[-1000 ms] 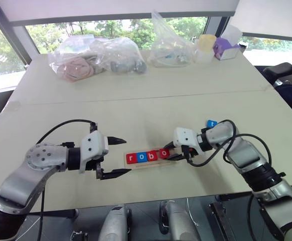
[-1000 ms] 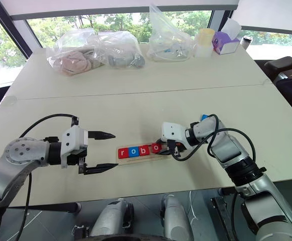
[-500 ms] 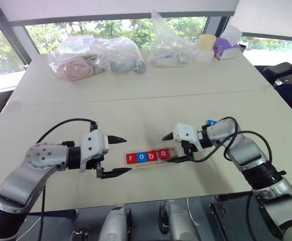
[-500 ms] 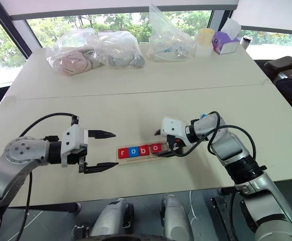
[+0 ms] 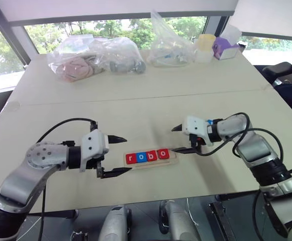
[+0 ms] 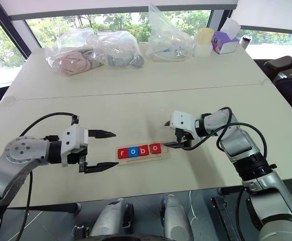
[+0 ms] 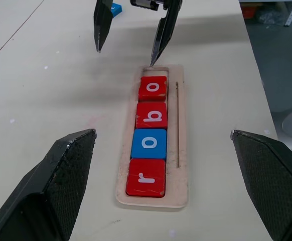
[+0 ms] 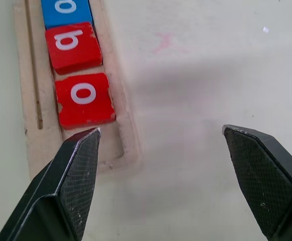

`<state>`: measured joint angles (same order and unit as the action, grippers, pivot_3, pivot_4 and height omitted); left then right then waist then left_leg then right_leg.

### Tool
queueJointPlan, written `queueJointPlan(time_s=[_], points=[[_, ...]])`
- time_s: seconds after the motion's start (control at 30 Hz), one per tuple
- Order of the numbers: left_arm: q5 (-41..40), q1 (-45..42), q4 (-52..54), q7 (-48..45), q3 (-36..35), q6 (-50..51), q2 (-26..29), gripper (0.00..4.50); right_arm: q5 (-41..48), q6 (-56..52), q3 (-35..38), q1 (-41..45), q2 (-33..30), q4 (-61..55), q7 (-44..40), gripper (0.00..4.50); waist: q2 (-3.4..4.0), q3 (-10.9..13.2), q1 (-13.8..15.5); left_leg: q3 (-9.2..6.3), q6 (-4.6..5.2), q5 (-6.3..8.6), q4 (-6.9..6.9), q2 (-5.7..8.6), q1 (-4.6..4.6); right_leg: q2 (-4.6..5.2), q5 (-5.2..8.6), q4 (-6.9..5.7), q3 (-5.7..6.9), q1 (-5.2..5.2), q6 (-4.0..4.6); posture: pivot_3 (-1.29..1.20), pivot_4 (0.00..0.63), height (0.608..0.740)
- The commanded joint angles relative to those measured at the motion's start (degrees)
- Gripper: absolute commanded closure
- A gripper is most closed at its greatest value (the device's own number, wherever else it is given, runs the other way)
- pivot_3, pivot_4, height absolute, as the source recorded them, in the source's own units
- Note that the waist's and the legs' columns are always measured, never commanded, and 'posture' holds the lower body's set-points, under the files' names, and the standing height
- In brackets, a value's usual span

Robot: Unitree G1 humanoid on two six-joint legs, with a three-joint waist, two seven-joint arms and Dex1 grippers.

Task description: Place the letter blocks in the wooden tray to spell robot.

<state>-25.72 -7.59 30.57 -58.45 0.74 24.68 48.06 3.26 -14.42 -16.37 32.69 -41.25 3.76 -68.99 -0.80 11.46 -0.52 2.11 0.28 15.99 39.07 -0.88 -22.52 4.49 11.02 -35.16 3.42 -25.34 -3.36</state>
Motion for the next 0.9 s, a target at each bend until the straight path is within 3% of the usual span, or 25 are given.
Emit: queueJointPlan(time_s=[0.03,0.9], points=[[-0.53,-0.67,1.01,0.08,-0.62,-0.31,0.04,0.00,-0.32,1.23,0.09,-0.64,0.45,-1.16,0.46,0.52,0.00,0.00,0.00,0.00,0.00,0.00,0.00,0.00,0.00,0.00,0.00,0.00,0.00,0.00,0.00,0.00,0.150,0.740],[-0.79,-0.54,1.69,1.20,-0.69,0.35,-0.06,0.00,-2.08,2.40,-1.83,-0.69,3.64,-2.30,0.49,0.52,0.00,0.00,-0.01,0.00,0.00,0.00,0.00,0.00,0.00,0.00,0.00,0.00,0.00,0.00,0.00,0.00,0.150,0.740]])
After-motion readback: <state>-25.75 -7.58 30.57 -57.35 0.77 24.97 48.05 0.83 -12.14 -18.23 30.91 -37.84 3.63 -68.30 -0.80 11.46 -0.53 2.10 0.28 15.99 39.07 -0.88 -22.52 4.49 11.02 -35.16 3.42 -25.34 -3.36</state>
